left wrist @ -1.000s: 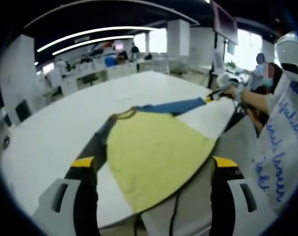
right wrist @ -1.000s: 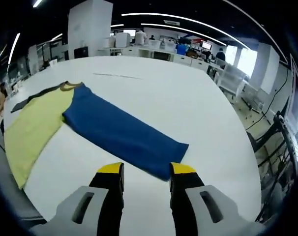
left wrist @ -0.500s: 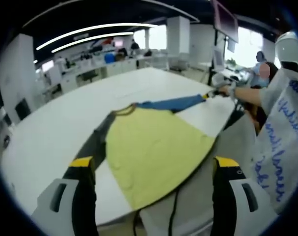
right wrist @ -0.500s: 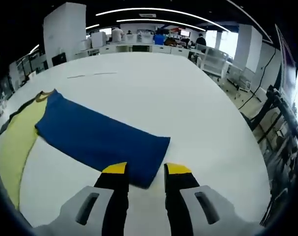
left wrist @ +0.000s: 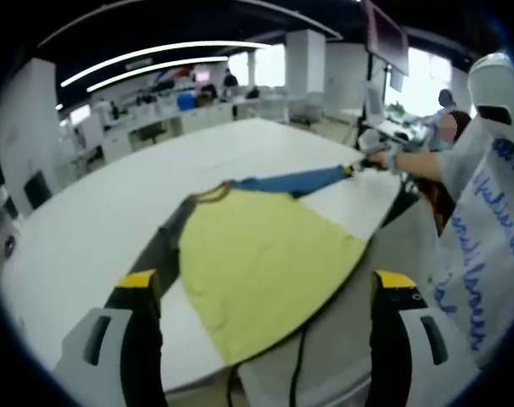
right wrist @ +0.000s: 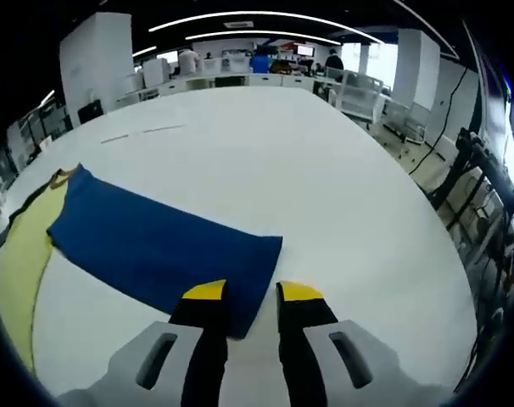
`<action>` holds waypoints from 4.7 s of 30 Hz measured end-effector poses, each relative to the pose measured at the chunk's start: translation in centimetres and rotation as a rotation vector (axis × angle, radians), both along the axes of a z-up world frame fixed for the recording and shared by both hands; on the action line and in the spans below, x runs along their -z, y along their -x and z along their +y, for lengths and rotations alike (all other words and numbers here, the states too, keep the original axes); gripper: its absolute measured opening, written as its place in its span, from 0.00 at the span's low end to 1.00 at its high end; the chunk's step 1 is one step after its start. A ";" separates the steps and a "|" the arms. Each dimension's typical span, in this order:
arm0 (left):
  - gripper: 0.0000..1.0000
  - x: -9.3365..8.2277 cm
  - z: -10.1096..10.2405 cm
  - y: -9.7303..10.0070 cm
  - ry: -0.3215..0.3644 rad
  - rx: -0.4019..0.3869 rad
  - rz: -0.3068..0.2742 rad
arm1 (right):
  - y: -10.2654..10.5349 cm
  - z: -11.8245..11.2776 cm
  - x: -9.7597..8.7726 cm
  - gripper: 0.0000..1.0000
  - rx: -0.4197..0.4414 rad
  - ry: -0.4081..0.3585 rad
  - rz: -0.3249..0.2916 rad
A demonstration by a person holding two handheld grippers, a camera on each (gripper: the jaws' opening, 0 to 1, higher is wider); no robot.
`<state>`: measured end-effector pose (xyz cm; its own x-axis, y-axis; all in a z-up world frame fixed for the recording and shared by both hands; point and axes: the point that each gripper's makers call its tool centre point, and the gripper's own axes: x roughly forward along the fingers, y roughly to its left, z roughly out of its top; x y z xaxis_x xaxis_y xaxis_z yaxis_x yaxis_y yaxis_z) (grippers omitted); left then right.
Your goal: Fold the garment on the visible template until the final outline fits inside the template.
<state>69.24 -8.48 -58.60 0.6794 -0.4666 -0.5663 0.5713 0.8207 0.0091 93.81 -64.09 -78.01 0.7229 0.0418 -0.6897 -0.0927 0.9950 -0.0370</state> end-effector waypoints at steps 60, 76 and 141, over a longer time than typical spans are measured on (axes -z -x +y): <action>1.00 0.3 1.2 1.1 0.001 -0.039 0.003 | -0.9 0.6 0.3 0.02 0.005 0.059 -0.022; 1.00 0.0 1.3 0.9 0.018 -0.026 -0.012 | -2.1 0.4 -3.2 0.02 -0.024 0.088 -0.072; 1.00 -0.5 3.8 2.6 0.034 -0.101 -0.063 | -7.3 23.7 -15.7 0.02 -0.457 0.077 -0.309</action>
<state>66.60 -4.68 -58.07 0.7580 -0.4118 -0.5058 0.4844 0.8747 0.0139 101.11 -40.38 -62.35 0.8123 0.3562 -0.4617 -0.4873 0.8496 -0.2017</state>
